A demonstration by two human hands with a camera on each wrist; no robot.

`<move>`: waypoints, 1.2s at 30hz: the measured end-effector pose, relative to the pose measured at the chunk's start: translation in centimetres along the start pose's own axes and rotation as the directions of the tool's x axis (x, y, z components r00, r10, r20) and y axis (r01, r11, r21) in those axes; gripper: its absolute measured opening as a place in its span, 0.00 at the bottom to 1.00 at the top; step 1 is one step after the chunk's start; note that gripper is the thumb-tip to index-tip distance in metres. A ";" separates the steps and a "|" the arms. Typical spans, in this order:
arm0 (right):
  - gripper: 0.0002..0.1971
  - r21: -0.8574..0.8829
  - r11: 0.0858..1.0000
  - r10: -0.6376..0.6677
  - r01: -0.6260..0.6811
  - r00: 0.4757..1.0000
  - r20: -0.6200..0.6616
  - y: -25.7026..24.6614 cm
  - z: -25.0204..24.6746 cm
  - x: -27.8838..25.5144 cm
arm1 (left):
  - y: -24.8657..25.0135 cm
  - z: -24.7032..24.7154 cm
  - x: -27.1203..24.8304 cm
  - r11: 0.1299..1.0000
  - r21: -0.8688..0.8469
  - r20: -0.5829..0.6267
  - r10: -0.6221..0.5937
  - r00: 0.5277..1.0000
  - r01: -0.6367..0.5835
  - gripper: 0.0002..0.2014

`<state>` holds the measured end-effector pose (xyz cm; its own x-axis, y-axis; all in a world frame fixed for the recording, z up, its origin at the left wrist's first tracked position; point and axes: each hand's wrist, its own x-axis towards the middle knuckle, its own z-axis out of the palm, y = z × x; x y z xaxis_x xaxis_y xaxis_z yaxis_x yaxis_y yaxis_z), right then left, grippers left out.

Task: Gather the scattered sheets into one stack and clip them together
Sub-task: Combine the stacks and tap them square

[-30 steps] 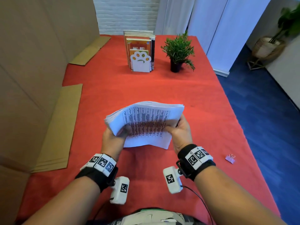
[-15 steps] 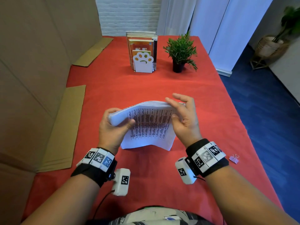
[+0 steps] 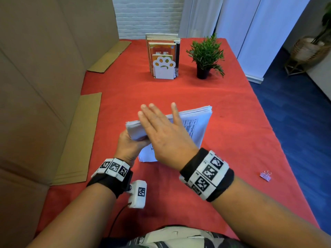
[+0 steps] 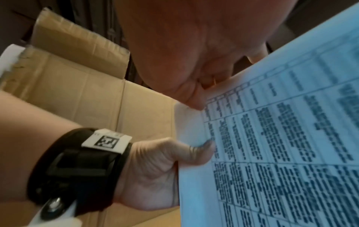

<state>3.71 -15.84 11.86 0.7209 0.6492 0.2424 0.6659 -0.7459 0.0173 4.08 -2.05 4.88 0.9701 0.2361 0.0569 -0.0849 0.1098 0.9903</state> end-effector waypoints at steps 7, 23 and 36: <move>0.38 0.004 0.999 -0.045 0.045 0.997 0.057 -0.3 -0.3 0.2 | 0.1 0.0 -0.3 0.999 -0.039 -0.008 0.001 1.000 -0.002 0.18; 0.22 0.836 0.481 0.618 -0.263 0.778 -0.111 10.8 2.1 -2.9 | -0.6 0.7 0.3 0.998 -0.068 -0.158 -0.020 0.987 0.009 0.12; 0.24 0.996 -0.003 0.727 -0.089 0.684 0.064 7.1 5.7 -5.1 | 1.5 3.5 -0.6 0.959 0.100 -0.328 0.283 0.901 -0.265 0.13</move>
<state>5.88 -23.63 5.23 0.9892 -0.0889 0.1166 0.1248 0.0928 -0.9878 4.11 -5.37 6.78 0.7758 0.5601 0.2905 -0.3160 -0.0536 0.9472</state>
